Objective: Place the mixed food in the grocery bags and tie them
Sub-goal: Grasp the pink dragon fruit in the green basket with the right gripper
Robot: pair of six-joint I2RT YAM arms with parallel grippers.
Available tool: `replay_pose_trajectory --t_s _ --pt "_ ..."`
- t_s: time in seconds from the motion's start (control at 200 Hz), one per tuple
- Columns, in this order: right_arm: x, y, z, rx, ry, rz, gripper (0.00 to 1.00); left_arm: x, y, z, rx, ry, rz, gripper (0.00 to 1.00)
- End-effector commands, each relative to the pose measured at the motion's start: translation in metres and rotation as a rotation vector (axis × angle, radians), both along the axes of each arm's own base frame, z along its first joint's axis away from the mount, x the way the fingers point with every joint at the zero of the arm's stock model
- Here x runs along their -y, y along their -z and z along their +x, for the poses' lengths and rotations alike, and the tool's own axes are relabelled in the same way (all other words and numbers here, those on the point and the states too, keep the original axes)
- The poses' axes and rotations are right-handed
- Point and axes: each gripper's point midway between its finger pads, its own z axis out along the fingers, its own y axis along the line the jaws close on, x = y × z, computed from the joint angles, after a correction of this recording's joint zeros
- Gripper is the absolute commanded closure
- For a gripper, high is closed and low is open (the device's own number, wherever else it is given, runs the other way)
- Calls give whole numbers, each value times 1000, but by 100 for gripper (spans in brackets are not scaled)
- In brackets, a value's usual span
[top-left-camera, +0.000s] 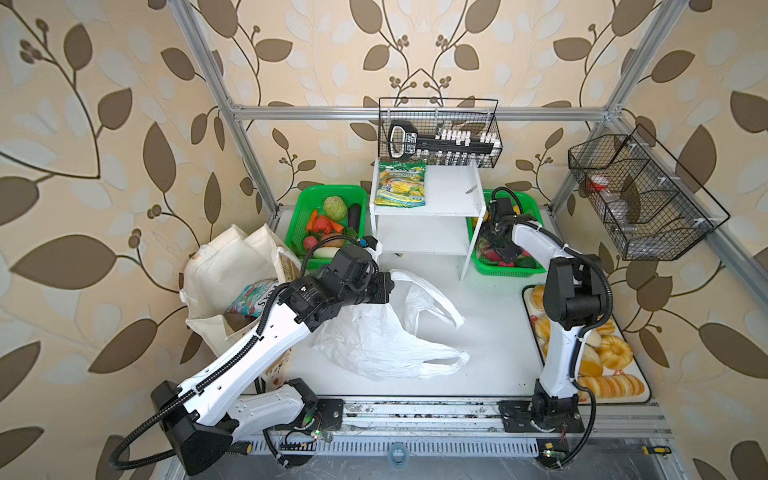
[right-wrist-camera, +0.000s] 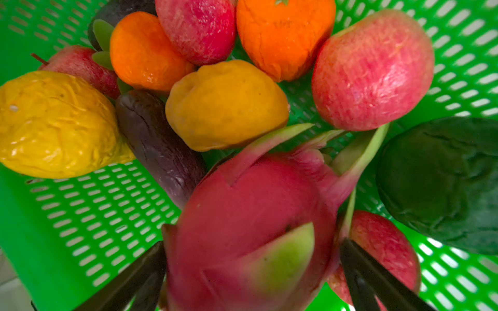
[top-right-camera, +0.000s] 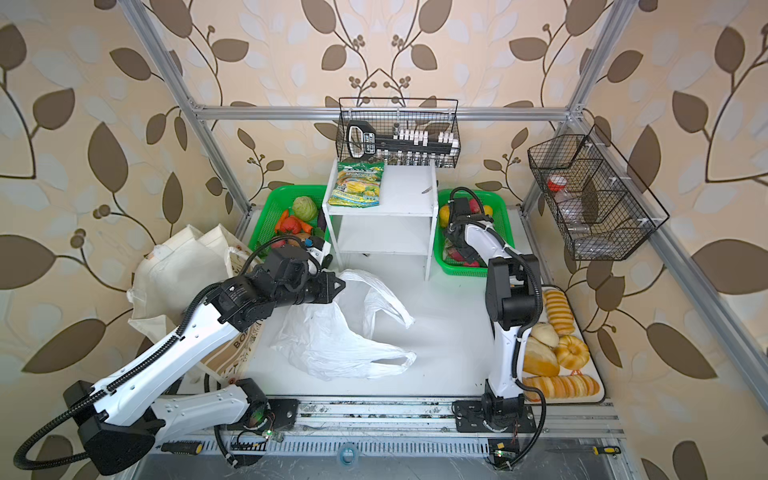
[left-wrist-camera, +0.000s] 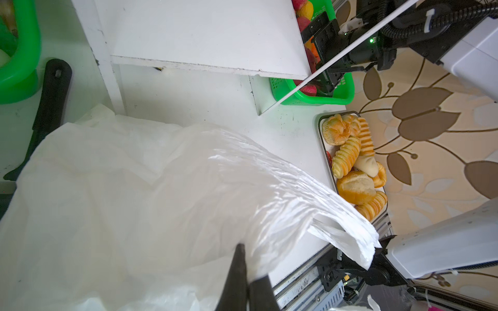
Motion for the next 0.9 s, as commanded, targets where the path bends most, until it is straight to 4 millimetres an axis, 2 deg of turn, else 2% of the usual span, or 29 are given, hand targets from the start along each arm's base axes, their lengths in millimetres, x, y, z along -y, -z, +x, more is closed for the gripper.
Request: replay_pose_trajectory --t_s 0.0,0.1,0.21,0.45,0.645,0.825,0.84,0.895 --pt "6 35 -13 -94 0 18 0 0 -18 4 50 -6 -6 100" --pt "4 34 -12 -68 -19 31 0 1 -18 5 48 -8 -10 100" --pt "0 24 -11 -20 -53 46 9 2 -18 5 46 -8 -19 100" --pt "4 -33 -25 145 -89 5 24 -1 -18 2 40 -23 -28 100" --pt "-5 -70 -41 237 -171 6 25 -5 -19 0 44 -38 -41 100" --pt "-16 -108 -44 357 -303 -14 26 -7 -19 -2 48 -41 -42 100" --pt "-16 -101 -47 345 -309 -15 26 -7 -20 -3 48 -40 -43 100" --pt "-16 -102 -49 344 -329 -15 28 -8 -19 -3 49 -42 -45 100"
